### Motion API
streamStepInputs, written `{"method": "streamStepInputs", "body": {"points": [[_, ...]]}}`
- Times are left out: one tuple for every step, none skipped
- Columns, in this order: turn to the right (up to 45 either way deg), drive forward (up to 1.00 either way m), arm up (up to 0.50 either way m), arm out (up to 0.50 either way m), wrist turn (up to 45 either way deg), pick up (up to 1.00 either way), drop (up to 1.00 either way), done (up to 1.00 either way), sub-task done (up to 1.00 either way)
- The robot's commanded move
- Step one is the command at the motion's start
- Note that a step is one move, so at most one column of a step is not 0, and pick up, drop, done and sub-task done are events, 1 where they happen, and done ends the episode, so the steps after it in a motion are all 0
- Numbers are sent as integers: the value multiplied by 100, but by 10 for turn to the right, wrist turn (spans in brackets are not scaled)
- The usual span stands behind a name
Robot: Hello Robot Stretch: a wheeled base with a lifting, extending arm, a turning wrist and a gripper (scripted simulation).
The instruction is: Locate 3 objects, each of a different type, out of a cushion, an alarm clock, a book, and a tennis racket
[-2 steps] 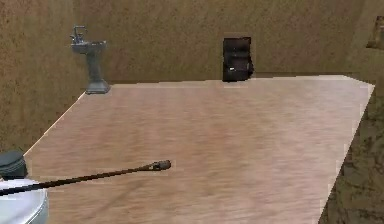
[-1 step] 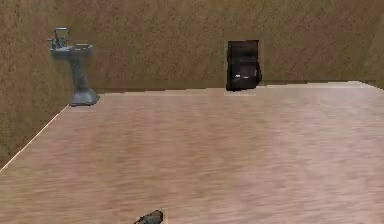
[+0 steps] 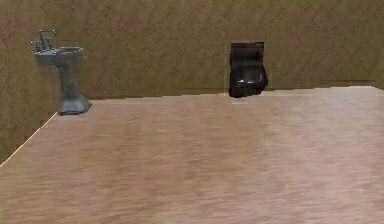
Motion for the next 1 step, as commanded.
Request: {"method": "streamStepInputs", "body": {"points": [[450, 0, 0, 0, 0, 0, 0, 0, 0]]}}
